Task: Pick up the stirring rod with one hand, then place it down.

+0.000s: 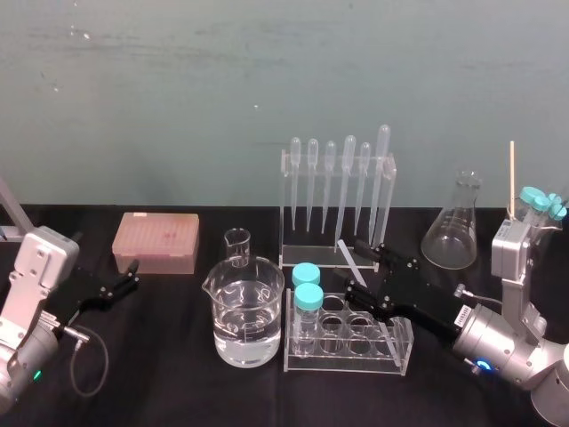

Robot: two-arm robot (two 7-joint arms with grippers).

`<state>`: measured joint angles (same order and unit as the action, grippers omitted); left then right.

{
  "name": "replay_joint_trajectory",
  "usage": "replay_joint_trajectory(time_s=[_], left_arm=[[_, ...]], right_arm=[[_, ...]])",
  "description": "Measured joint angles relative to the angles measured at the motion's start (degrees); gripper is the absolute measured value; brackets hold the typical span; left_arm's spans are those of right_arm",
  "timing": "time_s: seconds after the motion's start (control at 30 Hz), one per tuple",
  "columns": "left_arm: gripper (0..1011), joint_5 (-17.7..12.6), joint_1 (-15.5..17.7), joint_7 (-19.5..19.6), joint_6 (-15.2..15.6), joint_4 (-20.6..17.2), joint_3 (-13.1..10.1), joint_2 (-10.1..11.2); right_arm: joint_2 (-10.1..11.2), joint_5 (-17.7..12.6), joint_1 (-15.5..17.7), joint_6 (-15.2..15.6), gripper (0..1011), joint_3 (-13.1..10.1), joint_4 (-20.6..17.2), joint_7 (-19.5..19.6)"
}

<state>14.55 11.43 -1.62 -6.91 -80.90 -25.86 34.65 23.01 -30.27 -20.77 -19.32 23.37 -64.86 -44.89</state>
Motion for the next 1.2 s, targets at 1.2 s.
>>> replay_joint_trajectory(time_s=[1.2], left_arm=[[1000,0.0,0.0,0.0,0.0,0.0,0.0,0.0]], right_arm=[[0.1,12.46,9.4,1.01,1003,-11.57,-12.44,25.11]])
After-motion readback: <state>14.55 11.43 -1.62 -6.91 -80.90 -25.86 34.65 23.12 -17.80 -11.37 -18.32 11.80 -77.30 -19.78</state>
